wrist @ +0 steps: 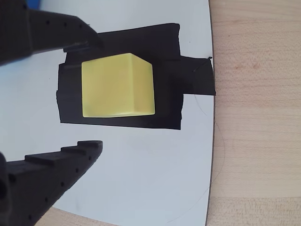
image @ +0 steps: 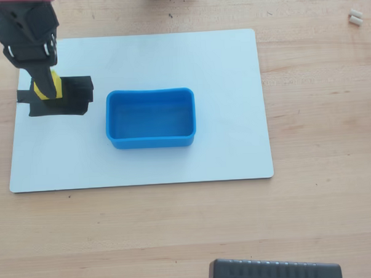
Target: Pick up yellow cube and drop it in the blue rectangular bin
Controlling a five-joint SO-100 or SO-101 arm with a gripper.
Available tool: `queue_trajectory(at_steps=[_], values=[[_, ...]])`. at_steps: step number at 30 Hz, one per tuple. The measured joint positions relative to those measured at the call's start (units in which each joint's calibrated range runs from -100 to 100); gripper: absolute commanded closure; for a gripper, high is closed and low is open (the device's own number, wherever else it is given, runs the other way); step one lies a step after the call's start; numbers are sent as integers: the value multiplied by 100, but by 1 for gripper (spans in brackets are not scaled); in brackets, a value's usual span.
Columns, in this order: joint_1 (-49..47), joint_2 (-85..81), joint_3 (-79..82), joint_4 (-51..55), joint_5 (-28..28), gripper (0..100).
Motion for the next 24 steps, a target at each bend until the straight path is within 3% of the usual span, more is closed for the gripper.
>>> queue_trajectory(at_steps=[4,8,12,17,24], values=[[0,213,0,-141,0,67],[87,435,-90,-212,0,80],[79,550,-160,-212,0,84],[95,559,-261,-71,-44,85],[-183,479,-802,839,-513,85]])
